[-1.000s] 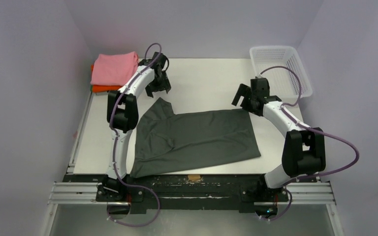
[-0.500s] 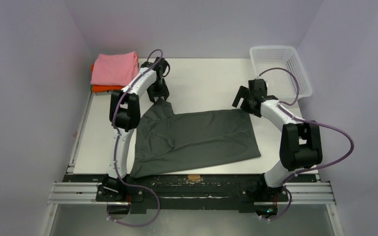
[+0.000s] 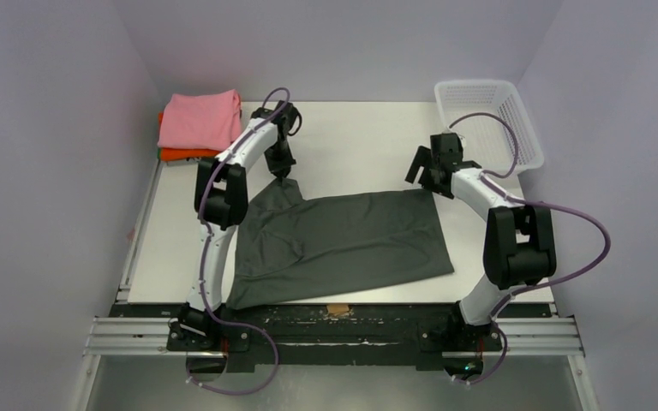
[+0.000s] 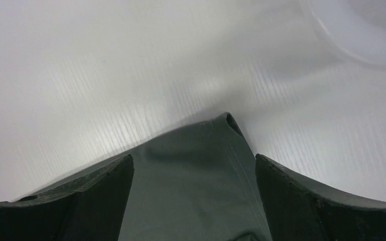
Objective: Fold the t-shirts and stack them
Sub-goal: Grab the side of the flattened tshirt furthest away from the robot with both arms
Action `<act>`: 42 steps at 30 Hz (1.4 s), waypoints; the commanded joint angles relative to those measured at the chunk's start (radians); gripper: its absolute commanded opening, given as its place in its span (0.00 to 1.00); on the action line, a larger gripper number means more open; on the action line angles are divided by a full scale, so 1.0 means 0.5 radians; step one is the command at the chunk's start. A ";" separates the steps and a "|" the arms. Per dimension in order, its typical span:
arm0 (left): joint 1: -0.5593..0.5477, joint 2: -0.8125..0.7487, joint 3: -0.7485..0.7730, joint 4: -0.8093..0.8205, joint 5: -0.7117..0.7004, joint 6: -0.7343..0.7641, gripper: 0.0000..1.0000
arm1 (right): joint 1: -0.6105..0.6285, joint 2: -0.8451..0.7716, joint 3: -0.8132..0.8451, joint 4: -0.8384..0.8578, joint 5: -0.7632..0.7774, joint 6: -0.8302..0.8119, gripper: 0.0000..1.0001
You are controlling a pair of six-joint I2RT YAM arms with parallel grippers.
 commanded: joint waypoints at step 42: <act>-0.596 -1.782 -1.711 -0.166 -0.305 -0.793 0.00 | 0.093 -0.084 0.002 -0.077 0.365 -0.055 0.00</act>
